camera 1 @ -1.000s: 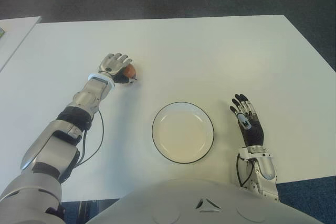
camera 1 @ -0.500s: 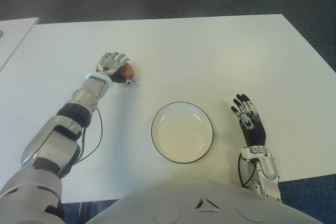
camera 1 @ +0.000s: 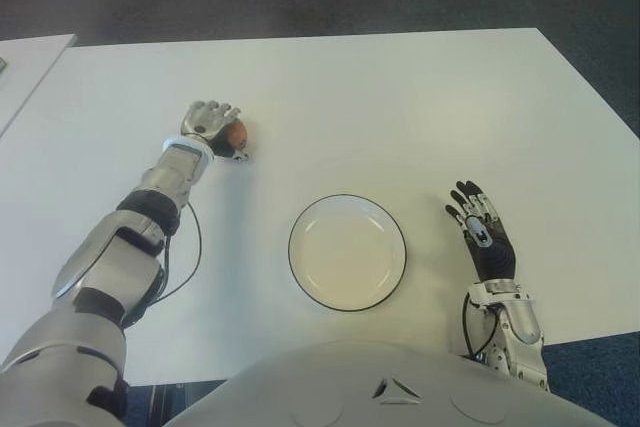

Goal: Put the apples into the plate.

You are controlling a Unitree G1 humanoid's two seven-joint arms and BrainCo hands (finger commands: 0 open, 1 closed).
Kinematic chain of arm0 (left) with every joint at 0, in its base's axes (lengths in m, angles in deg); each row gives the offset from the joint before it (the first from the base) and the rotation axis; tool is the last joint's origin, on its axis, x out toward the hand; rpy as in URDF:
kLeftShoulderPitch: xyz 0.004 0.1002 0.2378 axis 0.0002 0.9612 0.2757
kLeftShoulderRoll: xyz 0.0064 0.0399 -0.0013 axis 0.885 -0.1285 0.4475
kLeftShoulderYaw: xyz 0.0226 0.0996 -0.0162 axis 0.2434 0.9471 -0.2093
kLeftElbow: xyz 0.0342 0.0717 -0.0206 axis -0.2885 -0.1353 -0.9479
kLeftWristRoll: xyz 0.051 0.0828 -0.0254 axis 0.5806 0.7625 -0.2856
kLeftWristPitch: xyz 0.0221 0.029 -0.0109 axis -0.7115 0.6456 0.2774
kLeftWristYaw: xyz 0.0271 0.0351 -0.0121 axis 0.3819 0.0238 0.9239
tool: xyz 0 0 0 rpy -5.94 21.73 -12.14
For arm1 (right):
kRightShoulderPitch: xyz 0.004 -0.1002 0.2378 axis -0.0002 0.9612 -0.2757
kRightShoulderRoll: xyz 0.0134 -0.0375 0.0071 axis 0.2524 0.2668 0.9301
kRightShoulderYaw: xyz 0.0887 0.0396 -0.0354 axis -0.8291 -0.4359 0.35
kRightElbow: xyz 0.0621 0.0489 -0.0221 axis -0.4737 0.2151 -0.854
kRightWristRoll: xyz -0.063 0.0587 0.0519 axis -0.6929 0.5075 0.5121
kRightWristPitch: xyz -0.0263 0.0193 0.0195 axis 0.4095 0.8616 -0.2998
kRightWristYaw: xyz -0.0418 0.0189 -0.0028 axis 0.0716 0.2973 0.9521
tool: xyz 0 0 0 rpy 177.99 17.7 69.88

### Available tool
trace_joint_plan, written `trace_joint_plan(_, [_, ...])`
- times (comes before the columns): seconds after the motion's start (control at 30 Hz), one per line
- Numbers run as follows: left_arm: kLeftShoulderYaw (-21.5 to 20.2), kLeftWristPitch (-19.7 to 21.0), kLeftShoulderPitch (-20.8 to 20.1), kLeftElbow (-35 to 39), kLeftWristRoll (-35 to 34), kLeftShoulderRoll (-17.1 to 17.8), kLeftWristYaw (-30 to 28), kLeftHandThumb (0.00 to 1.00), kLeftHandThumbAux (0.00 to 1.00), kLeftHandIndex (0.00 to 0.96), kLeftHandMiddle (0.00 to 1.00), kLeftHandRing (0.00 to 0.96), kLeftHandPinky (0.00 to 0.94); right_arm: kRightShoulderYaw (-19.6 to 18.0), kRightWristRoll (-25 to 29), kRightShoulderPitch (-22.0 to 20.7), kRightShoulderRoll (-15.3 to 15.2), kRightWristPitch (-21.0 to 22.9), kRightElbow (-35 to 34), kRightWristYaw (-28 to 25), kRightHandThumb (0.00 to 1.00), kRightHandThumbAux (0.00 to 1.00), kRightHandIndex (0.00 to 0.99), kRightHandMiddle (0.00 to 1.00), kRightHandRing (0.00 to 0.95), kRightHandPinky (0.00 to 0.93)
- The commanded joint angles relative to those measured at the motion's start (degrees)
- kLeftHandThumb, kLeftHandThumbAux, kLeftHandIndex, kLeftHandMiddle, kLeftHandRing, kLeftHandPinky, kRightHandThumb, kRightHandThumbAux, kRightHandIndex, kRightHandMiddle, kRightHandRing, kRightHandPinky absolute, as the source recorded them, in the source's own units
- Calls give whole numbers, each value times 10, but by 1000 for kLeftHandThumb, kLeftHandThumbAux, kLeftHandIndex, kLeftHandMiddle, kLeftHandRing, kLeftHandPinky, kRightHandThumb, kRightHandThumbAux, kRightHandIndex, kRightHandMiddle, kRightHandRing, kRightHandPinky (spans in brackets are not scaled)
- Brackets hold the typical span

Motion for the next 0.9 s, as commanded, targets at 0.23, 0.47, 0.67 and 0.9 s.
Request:
trace_joint_plan(0.23, [2, -18, 7, -74, -40, -26, 36, 837, 659, 401, 511, 551, 525, -19, 11, -19, 10, -11, 37, 3, 221, 481, 114, 129, 64, 36])
trace_joint_plan(0.47, [-6, -24, 10, -77, -68, -30, 48, 846, 660, 411, 574, 635, 602, -24, 7, -35, 11, -21, 50, 6, 199, 506, 119, 139, 69, 16])
trace_joint_plan(0.67, [-10, -25, 7, -73, -88, -30, 39, 850, 658, 420, 594, 667, 627, -25, -1, -47, 4, -25, 60, 7, 187, 508, 119, 141, 69, 24])
trace_joint_plan(0.9, [-11, -19, 12, -49, -103, -21, 26, 850, 657, 436, 526, 681, 627, -22, -5, -55, 6, -26, 64, 11, 198, 504, 120, 142, 70, 31])
